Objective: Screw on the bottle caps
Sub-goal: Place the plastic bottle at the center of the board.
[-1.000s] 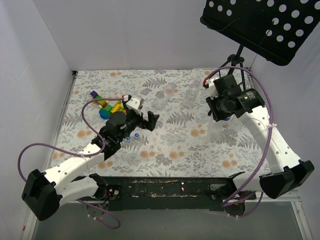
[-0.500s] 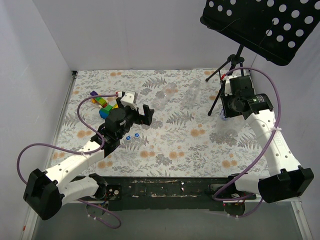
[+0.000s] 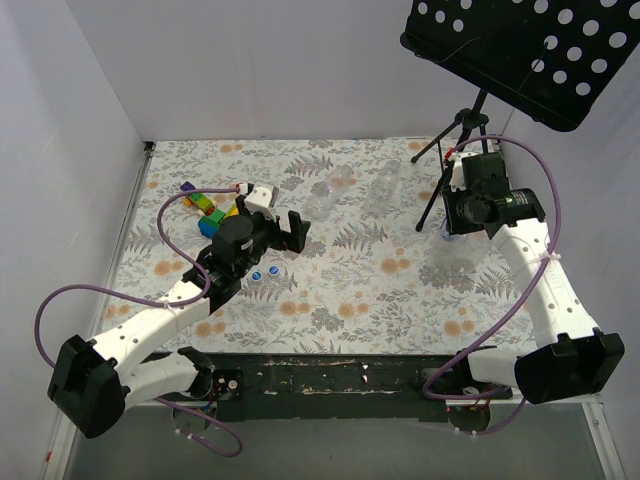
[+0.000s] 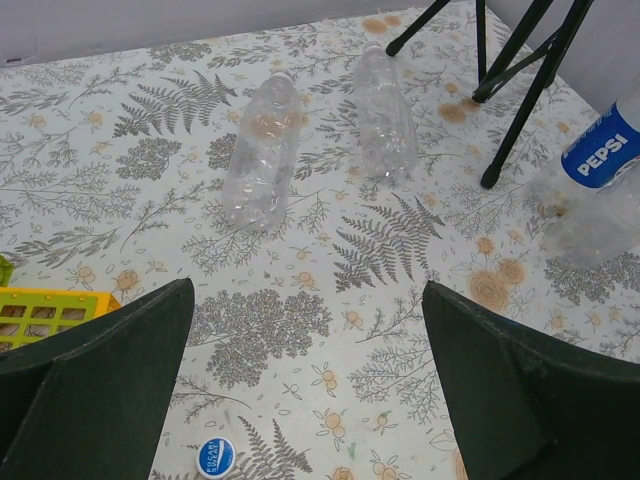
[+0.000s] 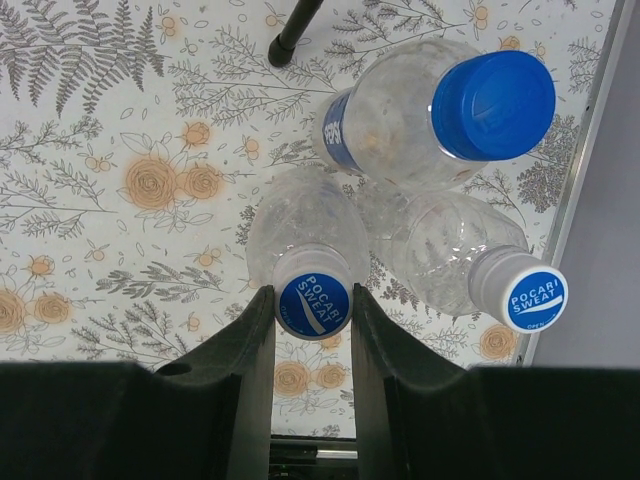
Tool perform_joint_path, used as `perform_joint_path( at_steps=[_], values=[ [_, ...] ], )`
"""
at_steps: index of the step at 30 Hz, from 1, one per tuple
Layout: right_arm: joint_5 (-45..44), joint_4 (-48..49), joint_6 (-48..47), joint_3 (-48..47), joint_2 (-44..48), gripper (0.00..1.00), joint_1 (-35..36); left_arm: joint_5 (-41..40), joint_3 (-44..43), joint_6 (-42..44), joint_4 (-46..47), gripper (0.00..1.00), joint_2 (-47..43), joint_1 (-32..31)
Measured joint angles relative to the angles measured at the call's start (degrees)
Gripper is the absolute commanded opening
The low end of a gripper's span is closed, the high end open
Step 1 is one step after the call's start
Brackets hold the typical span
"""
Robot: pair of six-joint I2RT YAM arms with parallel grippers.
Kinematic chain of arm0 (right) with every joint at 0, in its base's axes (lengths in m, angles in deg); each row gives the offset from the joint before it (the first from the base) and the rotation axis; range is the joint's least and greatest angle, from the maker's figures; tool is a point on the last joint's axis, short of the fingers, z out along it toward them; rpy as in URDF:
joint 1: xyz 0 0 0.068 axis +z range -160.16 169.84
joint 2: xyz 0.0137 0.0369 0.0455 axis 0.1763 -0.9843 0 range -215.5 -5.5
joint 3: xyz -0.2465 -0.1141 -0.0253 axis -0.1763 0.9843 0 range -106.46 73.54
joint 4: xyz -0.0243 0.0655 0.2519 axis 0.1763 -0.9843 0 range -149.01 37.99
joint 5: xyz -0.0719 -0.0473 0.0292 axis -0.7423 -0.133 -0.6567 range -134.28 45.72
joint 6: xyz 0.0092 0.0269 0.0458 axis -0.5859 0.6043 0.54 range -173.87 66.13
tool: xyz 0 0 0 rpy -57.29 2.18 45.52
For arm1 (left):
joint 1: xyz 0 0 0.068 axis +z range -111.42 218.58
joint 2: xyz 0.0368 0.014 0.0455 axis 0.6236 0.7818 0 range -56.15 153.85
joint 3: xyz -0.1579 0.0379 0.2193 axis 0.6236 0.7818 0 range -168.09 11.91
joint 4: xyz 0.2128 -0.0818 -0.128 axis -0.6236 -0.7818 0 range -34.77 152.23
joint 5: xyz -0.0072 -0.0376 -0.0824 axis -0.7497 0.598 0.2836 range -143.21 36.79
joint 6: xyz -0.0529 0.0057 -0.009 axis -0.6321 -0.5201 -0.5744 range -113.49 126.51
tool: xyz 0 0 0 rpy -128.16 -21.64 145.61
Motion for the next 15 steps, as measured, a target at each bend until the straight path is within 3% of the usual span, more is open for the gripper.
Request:
perform_joint_path(
  at_steps=[15],
  values=[
    [0.17,1.81,0.79,-0.13,-1.97,0.51,-1.62,1.49,-0.42,0.39,-0.83,0.98,0.72,0.0]
  ],
)
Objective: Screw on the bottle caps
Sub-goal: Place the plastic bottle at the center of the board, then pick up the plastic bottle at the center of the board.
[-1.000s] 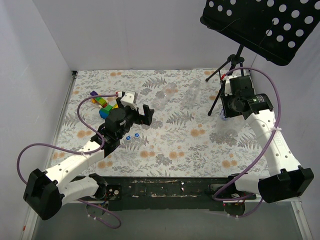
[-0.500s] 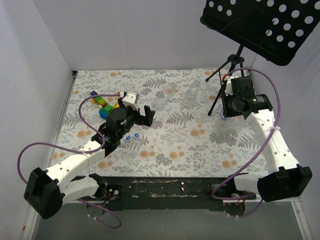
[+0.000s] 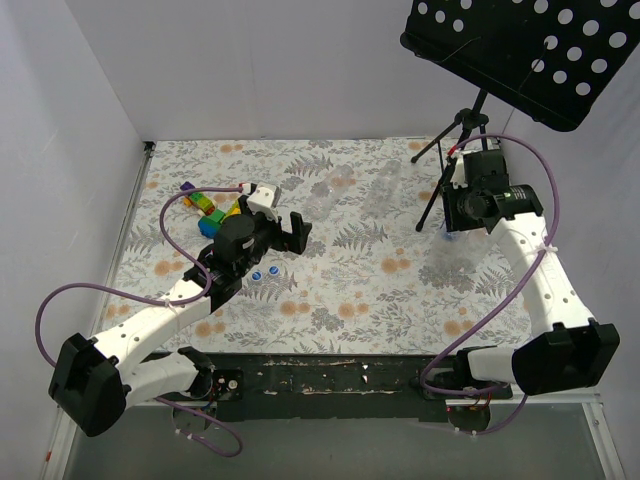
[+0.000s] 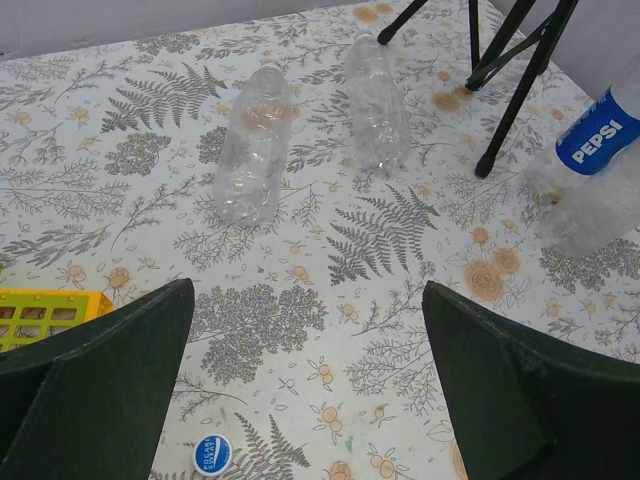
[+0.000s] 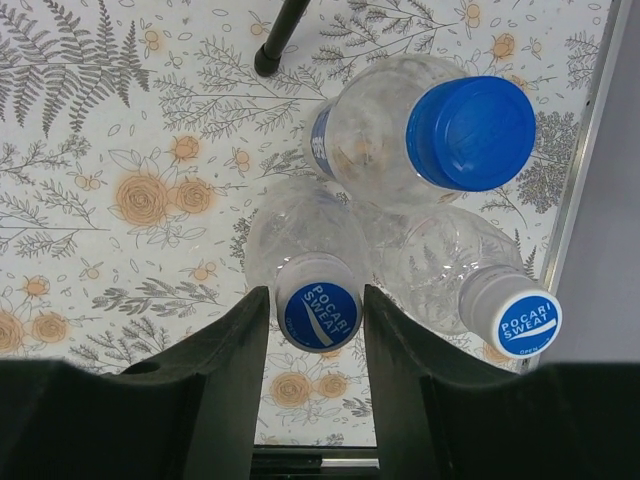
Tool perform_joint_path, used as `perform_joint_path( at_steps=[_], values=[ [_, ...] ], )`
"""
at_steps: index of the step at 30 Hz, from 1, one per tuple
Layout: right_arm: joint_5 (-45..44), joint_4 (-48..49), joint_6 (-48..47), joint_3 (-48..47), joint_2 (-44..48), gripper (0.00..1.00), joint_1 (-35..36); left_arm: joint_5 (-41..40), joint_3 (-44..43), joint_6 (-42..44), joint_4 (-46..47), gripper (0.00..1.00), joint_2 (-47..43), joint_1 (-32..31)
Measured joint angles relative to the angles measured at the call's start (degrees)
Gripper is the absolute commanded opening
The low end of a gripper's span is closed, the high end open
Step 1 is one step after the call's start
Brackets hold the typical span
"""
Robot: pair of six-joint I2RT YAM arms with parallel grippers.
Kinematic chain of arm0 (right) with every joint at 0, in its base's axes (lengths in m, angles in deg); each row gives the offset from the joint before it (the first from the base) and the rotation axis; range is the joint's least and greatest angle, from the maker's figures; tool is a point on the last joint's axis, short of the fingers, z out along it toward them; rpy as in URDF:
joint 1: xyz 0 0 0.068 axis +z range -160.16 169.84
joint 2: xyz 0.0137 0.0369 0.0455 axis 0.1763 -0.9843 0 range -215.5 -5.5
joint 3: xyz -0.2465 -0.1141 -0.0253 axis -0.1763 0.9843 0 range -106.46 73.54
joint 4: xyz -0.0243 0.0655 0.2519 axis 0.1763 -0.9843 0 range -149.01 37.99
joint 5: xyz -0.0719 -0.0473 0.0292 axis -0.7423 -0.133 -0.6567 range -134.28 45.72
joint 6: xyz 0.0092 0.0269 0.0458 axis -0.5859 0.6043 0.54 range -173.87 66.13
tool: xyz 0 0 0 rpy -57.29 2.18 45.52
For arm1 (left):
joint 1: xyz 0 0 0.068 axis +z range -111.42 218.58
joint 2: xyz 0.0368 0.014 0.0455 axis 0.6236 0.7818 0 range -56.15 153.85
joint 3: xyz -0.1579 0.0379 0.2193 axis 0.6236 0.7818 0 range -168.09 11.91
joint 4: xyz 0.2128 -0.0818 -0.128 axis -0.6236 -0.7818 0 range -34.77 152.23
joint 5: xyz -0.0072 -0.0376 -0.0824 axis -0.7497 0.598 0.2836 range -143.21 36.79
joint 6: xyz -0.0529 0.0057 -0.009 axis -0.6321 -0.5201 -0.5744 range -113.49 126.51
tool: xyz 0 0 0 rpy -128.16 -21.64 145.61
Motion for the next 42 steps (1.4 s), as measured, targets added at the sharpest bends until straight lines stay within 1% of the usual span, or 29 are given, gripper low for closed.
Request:
perform_joint_path(
  at_steps=[2,4,6,9,12,16,21,23,26,29,31,37,39,42],
  values=[
    [0.07,-0.07,0.04,0.0,-0.42,0.52,-0.07,0.04,-0.02,0.02,-0.02,0.98,0.0,0.0],
    [0.11,-0.11,0.02,0.0,-0.52,0.57,-0.09,0.09,-0.02,0.04,0.0,0.98,0.0,0.0],
    [0.24,-0.17,0.07,-0.02,-0.52,0.63,-0.09,0.22,-0.02,0.04,0.0,0.98,0.02,0.0],
    [0.5,-0.63,0.17,-0.26,-0.52,0.77,-0.09,0.35,-0.02,0.15,0.0,0.98,0.15,0.0],
    [0.96,-1.29,0.37,-1.57,-0.48,0.83,-0.09,0.48,-0.02,0.2,0.04,0.98,0.2,0.0],
    [1.38,-2.93,0.44,-6.49,-0.48,0.84,-0.09,0.37,0.02,0.15,1.18,0.98,0.2,0.0],
    [2.84,-4.87,1.92,-15.56,-0.83,0.84,0.33,-2.4,2.03,-2.23,7.23,0.98,-1.79,0.0],
    [2.86,-4.92,2.95,-19.02,-1.57,0.84,1.66,-3.67,3.41,-3.76,10.03,0.98,-3.82,0.0],
    [2.6,-3.91,4.96,-21.84,-3.69,0.84,6.51,-5.2,5.11,-5.68,12.87,0.98,-7.91,0.0],
    [2.62,-2.25,7.48,-22.03,-7.08,0.85,11.04,-6.49,5.53,-6.08,14.51,0.98,-12.02,0.0],
    [2.36,0.7,9.92,-20.87,-9.81,0.86,13.14,-6.47,6.67,-4.26,16.72,0.98,-15.34,0.0],
    [-0.72,12.02,17.38,-13.38,-15.8,0.9,15.23,-7.52,18.84,-0.68,31.06,0.98,-27.45,0.0],
    [-2.71,15.47,19.82,-12.2,-18.56,0.9,15.65,-9.38,19.5,-0.11,32.26,0.98,-28.41,0.02],
    [-6.64,20.06,22.73,-12.26,-23.37,0.91,16.33,-11.21,17.38,0.7,30.64,0.98,-27.47,0.07]
  ],
)
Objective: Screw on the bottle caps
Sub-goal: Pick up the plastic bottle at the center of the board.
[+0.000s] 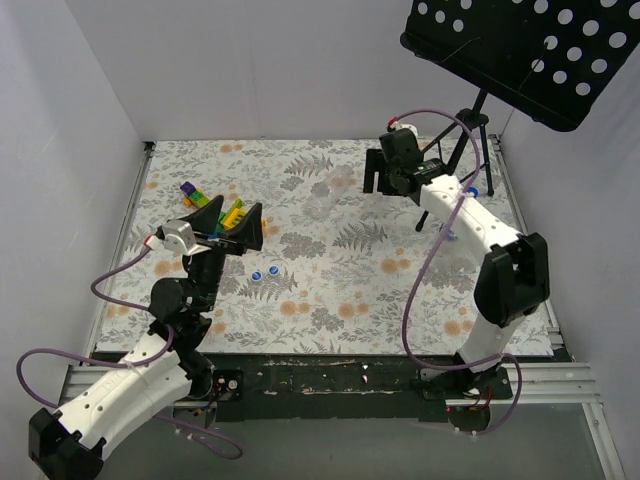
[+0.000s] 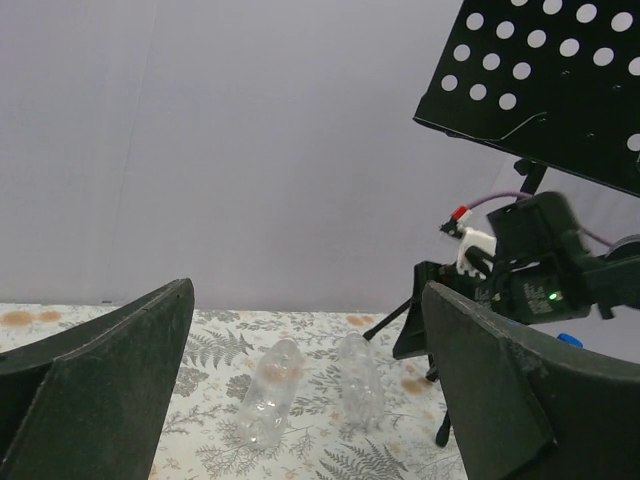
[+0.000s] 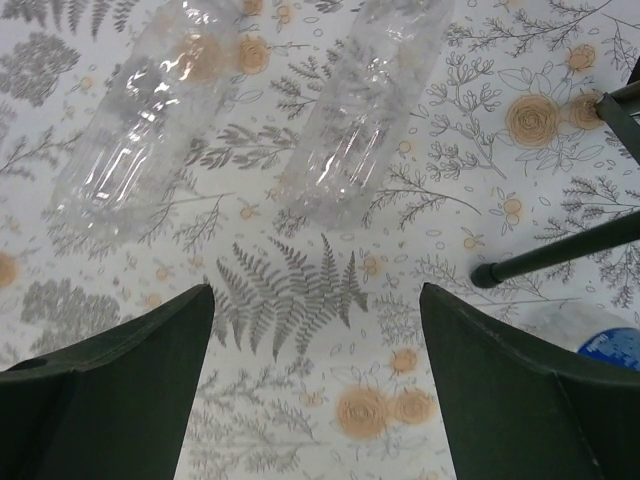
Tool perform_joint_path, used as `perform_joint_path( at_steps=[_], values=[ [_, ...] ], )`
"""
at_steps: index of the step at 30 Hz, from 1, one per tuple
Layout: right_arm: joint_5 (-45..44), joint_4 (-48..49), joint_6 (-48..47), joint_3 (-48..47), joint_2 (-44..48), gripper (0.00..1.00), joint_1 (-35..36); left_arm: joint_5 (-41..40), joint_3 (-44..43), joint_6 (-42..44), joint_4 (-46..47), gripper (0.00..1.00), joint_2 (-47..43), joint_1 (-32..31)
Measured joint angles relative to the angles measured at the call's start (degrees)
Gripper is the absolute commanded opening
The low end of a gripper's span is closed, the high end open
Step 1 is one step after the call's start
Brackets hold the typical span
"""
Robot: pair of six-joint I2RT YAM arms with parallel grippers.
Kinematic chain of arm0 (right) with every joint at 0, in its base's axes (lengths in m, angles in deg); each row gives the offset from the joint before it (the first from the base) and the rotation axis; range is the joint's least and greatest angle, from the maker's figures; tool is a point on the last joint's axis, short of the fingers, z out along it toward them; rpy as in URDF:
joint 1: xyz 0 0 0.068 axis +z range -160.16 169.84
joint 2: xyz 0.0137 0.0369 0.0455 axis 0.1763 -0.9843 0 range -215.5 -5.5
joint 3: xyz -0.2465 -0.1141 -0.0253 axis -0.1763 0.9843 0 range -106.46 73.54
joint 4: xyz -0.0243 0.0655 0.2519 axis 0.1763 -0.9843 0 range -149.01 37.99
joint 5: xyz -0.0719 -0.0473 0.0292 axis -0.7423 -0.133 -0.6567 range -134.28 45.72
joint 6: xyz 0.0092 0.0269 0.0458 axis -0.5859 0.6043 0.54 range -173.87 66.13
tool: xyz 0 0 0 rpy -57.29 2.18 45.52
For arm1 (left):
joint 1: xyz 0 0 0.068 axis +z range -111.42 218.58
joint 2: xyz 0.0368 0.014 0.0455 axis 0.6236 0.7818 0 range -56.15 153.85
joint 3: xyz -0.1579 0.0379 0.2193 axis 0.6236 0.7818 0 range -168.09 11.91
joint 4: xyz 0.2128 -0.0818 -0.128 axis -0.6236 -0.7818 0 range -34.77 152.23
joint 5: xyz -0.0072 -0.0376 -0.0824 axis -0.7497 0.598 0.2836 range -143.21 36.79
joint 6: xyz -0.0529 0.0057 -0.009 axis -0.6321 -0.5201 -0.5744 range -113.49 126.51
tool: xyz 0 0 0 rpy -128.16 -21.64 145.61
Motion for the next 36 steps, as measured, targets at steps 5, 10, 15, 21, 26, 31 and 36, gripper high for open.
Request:
perform_joint_path(
  at_steps=[5,10,15,21,26,31,36],
  values=[
    [-6.73,3.69,3.78,-2.51,-9.64,0.93,0.72,-0.55,-1.86,0.17,-2.25,0.98,1.2,0.15],
    [-10.27,3.96,6.93,-8.72,-19.54,0.93,0.92,-0.79,-1.86,-0.15,-4.24,0.98,1.62,0.17],
    [-12.33,3.26,9.46,-13.53,-25.79,0.91,0.92,-0.9,-1.86,-0.5,-5.33,0.98,1.77,0.57],
    [-15.23,2.84,11.96,-13.07,-27.02,0.81,0.83,-0.83,-1.86,-1.25,-5.86,0.98,1.73,1.36],
    [-15.76,2.93,12.33,-12.87,-27.41,0.74,0.42,-0.13,-1.86,-2.29,-6.27,0.98,1.75,2.05],
    [-14.32,3.04,12.15,-11.56,-27.52,0.82,-0.42,1.57,-1.86,-4.28,-6.27,0.98,1.84,4.04],
    [-12.76,3.26,12.09,-10.45,-28.04,0.76,-1.25,3.37,-2.05,-5.53,-6.49,0.98,2.62,5.51]
  ],
)
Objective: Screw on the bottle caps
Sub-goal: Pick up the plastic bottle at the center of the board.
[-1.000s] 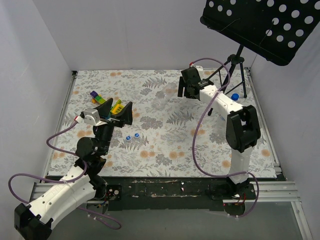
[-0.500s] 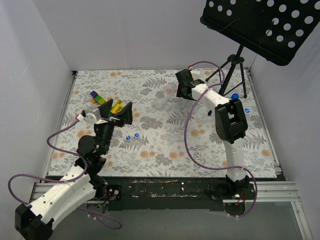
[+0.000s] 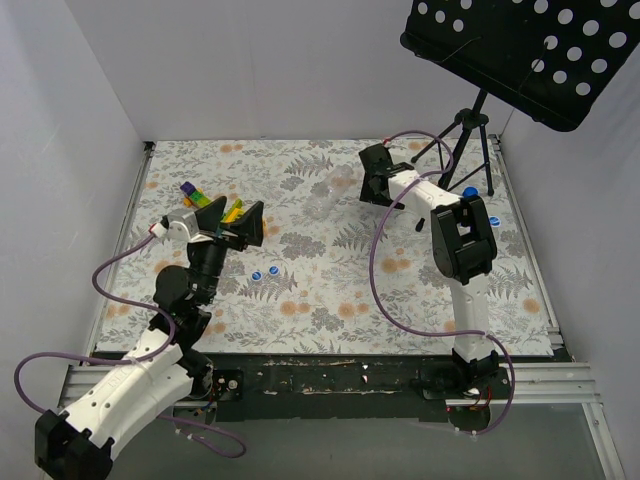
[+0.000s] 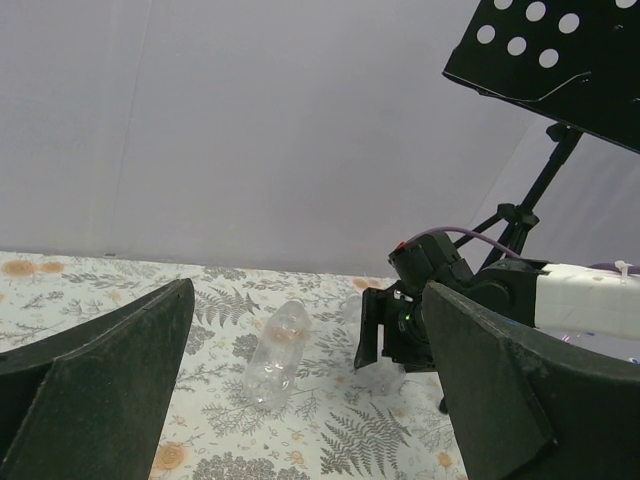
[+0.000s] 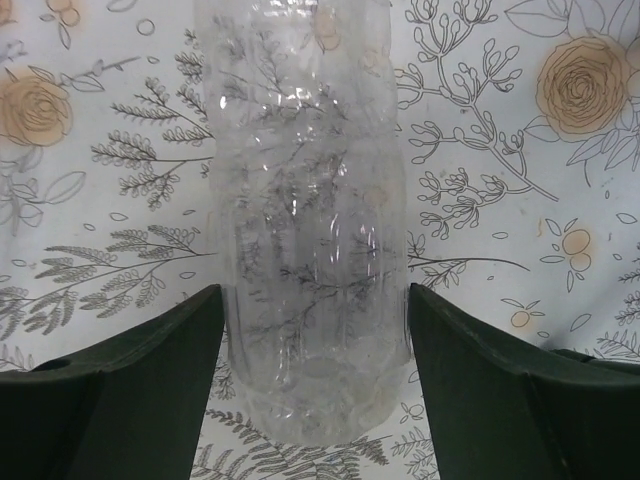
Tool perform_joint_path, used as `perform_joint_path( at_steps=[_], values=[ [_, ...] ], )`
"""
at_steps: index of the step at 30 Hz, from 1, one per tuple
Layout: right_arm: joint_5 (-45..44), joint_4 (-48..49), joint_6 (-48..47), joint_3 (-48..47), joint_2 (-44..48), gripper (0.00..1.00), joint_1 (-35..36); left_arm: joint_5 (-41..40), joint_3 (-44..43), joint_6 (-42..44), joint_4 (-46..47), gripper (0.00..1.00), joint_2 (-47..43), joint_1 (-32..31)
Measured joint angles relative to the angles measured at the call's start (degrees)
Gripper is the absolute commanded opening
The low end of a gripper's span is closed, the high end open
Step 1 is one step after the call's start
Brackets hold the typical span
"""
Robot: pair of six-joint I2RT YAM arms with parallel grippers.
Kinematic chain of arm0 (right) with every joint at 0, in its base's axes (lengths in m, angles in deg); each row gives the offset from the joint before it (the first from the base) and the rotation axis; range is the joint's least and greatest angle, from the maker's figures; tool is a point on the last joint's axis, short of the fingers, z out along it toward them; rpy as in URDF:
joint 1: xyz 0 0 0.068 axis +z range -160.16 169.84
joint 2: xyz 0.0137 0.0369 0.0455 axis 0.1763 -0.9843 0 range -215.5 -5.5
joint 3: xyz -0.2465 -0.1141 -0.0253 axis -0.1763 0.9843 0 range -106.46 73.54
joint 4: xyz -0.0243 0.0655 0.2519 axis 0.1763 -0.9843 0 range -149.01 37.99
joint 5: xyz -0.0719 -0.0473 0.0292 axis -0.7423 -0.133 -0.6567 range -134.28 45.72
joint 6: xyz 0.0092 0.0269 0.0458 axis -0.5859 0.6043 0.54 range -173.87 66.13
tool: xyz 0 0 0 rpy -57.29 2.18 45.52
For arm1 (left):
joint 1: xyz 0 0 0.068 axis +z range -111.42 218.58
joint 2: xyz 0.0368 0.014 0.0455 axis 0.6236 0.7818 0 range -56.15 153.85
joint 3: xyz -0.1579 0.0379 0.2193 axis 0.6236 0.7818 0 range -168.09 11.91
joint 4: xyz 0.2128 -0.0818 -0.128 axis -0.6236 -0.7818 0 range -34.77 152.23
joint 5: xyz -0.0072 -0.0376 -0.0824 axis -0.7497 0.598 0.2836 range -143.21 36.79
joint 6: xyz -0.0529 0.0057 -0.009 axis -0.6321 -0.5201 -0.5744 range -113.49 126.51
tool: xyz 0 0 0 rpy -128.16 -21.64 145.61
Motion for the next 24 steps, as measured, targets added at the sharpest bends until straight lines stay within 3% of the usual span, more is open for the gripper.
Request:
perform_joint_path(
  at_steps=[7,13,19,24],
  values=[
    [1.6,1.22,-0.83,2.34,0.26,0.61,-0.5,2.49,-1.4,-0.98,-1.2,0.98,2.73,1.16],
    [2.56,3.41,-2.47,12.13,7.67,0.59,1.07,4.79,-2.43,-2.56,-2.73,0.98,4.87,1.88],
    [4.02,9.99,-6.21,25.75,23.96,0.58,7.45,7.98,-4.26,-4.83,-4.26,0.98,7.67,2.16],
    [7.98,22.53,-11.1,38.8,42.12,0.59,15.69,10.25,-5.57,-6.64,-6.27,0.98,8.59,2.16]
  ],
)
